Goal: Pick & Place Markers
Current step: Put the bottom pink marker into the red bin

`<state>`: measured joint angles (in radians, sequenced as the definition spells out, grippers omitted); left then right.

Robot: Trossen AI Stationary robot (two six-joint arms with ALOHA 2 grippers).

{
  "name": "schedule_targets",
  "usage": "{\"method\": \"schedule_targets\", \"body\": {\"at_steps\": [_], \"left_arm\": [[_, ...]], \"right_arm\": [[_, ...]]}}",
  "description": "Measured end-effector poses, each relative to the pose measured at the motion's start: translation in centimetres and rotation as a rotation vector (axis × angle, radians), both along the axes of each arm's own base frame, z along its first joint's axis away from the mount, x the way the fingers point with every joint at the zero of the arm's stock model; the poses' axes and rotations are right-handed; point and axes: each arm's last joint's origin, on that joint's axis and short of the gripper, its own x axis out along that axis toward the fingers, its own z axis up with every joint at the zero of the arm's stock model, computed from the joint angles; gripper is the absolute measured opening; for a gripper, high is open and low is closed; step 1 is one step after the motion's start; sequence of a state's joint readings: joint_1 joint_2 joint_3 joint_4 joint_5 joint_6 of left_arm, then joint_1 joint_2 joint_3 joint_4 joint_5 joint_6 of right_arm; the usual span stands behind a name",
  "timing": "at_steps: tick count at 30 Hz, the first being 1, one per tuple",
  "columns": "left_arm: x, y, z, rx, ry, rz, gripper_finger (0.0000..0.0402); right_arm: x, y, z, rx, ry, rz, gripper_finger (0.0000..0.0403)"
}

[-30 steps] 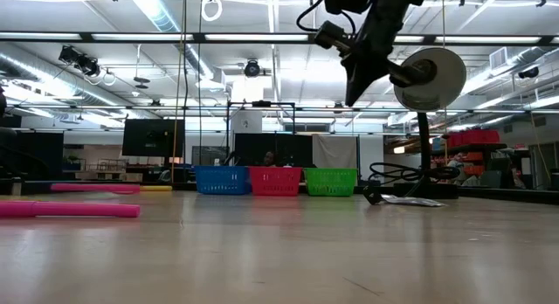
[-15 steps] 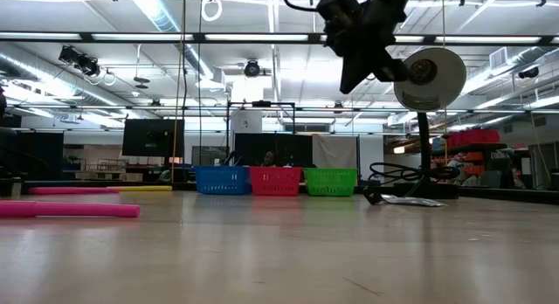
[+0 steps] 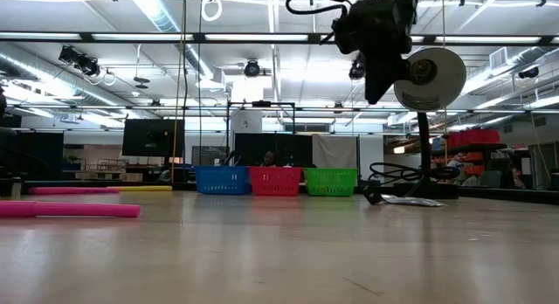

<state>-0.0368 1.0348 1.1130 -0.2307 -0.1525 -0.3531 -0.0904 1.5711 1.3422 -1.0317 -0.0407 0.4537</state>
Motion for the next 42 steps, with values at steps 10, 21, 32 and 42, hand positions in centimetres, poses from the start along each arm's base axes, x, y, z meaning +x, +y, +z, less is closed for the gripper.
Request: {"method": "schedule_targets", "body": {"at_steps": [10, 21, 32, 42], "left_arm": [[0.0, 0.0, 0.0, 0.000, 0.000, 0.000, 0.0275], [0.0, 0.0, 0.0, 0.000, 0.000, 0.000, 0.0275], [0.0, 0.0, 0.0, 0.000, 0.000, 0.000, 0.0275], [0.0, 0.0, 0.0, 0.000, 0.000, 0.000, 0.0275]], "right_arm": [[-4.3, 3.2, -2.9, -0.099, 0.016, 0.003, 0.0004], [-10.4, 4.6, -8.0, -0.015, -0.384, -0.038, 0.0001], [-13.5, 2.6, -10.6, -0.174, -0.895, 0.040, 0.0001], [-16.4, 0.4, -12.1, -0.379, -1.064, -0.068, 0.0000]]}}
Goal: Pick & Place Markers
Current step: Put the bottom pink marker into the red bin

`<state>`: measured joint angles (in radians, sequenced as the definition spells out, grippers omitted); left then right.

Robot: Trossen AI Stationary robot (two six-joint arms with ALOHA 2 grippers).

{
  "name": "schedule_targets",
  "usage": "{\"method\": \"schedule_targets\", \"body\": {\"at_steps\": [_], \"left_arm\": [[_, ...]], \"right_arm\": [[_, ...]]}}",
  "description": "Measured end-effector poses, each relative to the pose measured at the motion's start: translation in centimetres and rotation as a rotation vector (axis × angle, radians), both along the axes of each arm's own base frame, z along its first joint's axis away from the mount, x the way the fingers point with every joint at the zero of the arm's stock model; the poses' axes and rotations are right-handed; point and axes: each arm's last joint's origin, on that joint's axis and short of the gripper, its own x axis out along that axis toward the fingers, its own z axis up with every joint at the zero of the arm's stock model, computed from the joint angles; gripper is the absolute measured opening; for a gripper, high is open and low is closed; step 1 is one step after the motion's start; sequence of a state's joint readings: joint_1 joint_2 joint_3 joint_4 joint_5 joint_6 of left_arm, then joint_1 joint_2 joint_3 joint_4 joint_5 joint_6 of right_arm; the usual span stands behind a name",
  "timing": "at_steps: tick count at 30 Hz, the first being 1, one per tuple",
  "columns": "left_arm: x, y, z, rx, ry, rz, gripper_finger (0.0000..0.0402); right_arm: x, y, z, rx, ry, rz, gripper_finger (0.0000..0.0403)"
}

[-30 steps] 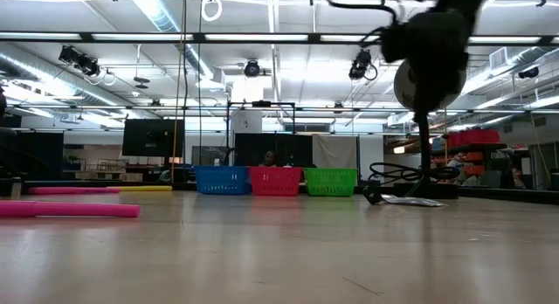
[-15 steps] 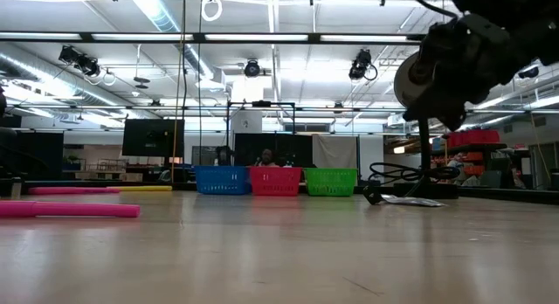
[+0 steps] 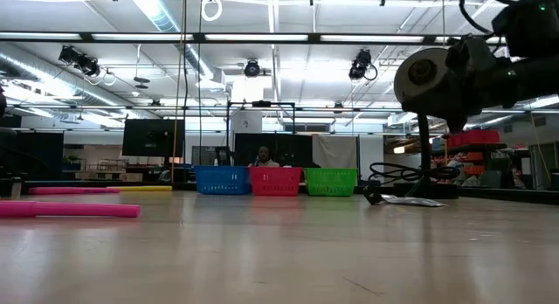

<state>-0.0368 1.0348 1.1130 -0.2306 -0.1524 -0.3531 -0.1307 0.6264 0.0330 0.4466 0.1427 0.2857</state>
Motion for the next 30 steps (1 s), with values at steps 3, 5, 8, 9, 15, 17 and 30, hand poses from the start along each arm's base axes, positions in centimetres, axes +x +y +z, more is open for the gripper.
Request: {"method": "schedule_targets", "body": {"at_steps": [3, 5, 8, 9, 15, 17, 30], "left_arm": [[0.0, 0.0, 0.0, 0.000, 0.000, 0.000, 0.0275], [0.0, 0.0, 0.0, 0.000, 0.000, 0.001, 0.0275], [0.0, 0.0, 0.0, 0.000, 0.000, 0.000, 0.0275], [0.0, 0.0, 0.0, 0.000, 0.000, 0.000, 0.0275], [0.0, 0.0, 0.0, 0.000, 0.000, 0.000, 0.0275], [0.0, 0.0, 0.0, 0.000, 0.000, 0.000, 0.0275], [0.0, 0.0, 0.0, 0.000, -0.001, 0.000, 0.0275]], "right_arm": [[-0.5, -0.4, -0.2, -0.018, -0.011, -0.032, 0.0000], [-0.8, -0.6, 0.0, -0.046, -0.017, -0.050, 0.0000], [-1.4, -0.8, 0.9, -0.121, -0.068, -0.069, 0.0004], [-1.6, -0.8, 1.0, -0.135, -0.077, -0.073, 0.0006], [-2.8, -0.7, 1.0, -0.122, -0.076, -0.080, 0.0011], [-3.2, -0.6, 0.5, -0.070, -0.046, -0.080, 0.0011], [-4.3, -0.1, 1.5, -0.009, -0.194, -0.021, 0.0006]]}}
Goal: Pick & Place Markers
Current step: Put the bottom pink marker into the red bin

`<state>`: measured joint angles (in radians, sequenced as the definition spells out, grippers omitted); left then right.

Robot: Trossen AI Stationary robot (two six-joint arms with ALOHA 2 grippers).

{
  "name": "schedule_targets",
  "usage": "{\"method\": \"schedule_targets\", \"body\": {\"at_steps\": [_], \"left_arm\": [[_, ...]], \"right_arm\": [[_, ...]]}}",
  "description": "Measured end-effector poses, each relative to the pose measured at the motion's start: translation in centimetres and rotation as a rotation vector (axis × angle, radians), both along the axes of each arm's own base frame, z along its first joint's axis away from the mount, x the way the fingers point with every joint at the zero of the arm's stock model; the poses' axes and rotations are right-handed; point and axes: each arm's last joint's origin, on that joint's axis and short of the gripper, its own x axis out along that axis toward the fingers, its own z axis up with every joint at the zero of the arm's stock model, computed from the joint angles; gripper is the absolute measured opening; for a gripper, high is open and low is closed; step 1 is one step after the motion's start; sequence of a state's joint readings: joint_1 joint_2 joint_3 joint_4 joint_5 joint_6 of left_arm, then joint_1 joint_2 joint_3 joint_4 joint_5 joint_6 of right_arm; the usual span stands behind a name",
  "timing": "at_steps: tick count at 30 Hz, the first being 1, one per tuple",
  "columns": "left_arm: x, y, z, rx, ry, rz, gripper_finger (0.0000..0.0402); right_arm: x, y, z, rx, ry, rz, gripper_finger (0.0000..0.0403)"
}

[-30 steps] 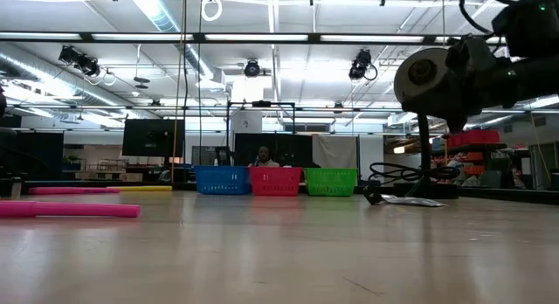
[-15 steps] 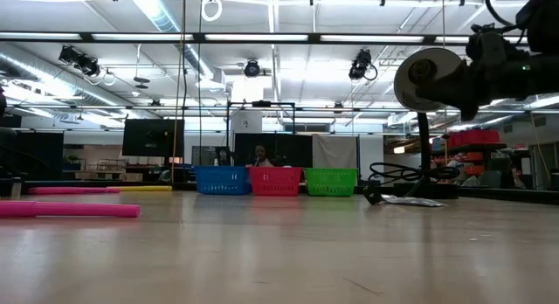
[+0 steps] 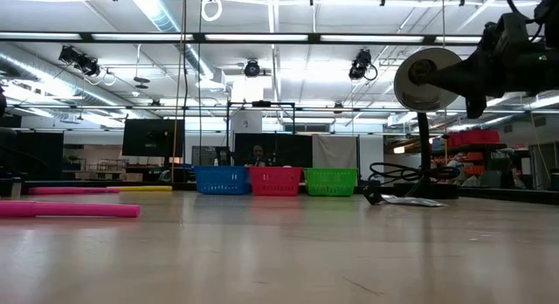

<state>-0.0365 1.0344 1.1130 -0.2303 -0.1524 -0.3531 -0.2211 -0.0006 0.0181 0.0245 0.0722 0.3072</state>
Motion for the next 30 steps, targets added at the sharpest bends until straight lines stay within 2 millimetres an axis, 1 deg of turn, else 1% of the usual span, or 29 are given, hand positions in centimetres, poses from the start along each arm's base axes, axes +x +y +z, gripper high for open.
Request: {"method": "schedule_targets", "body": {"at_steps": [6, 30], "left_arm": [[0.00, -0.01, 0.00, 0.000, 0.000, 0.000, 0.0275], [0.00, -0.01, 0.00, 0.000, 0.000, 0.000, 0.0275]], "right_arm": [[0.01, 0.02, -0.02, 0.049, -0.013, 0.007, 0.0008], [0.07, 0.01, -0.06, 0.051, -0.006, 0.008, 0.0011]]}}
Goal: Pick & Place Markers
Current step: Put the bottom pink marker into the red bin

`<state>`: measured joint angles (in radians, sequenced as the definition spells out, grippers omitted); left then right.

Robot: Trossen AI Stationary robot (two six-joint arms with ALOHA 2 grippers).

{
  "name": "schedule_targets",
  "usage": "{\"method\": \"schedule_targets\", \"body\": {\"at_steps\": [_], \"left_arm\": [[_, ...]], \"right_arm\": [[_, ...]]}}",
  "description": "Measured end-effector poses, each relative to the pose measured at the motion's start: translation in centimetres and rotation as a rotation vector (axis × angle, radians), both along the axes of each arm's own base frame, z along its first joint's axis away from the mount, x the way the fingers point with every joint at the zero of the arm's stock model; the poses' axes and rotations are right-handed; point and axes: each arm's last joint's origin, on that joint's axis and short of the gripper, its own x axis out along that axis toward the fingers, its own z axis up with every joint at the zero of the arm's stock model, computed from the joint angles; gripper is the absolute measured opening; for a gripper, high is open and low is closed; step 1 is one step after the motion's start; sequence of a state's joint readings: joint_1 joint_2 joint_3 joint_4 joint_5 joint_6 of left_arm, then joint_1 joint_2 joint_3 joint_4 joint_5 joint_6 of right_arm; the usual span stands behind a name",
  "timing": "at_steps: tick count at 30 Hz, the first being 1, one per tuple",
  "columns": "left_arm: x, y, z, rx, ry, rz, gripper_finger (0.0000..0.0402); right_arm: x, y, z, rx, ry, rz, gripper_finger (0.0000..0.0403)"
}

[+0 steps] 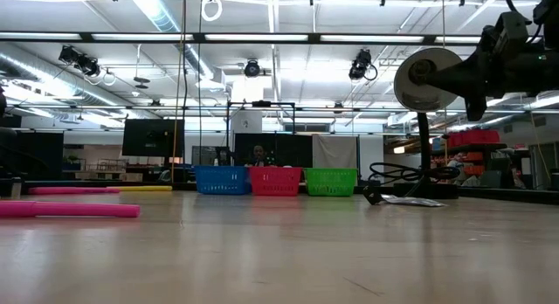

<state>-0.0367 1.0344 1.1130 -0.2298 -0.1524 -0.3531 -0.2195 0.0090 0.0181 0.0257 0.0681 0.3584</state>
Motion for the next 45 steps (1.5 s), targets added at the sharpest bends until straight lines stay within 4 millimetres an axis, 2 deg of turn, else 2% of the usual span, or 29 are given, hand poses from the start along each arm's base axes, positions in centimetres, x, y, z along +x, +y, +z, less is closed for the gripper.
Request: {"method": "schedule_targets", "body": {"at_steps": [8, 14, 30, 37, 45], "left_arm": [[0.0, 0.0, 0.0, 0.001, -0.002, 0.000, 0.0275], [0.0, 0.0, 0.4, 0.081, -0.027, -0.007, 0.0275], [0.0, 0.0, 0.1, 0.040, -0.010, -0.005, 0.0275], [-0.1, -0.2, -0.8, -0.036, 0.085, -0.050, 0.0275], [1.2, -0.3, -3.8, -0.249, 0.303, 0.006, 0.0275]], "right_arm": [[0.0, 0.0, 0.0, 0.000, 0.000, 0.000, 0.0011], [0.0, 0.0, 0.0, 0.000, 0.000, 0.000, 0.0011], [0.0, 0.0, 0.0, 0.000, 0.000, 0.000, 0.0011], [0.0, 0.0, 0.0, -0.001, 0.000, 0.000, 0.0011], [0.0, 0.0, 0.0, 0.000, 0.000, 0.000, 0.0011]]}}
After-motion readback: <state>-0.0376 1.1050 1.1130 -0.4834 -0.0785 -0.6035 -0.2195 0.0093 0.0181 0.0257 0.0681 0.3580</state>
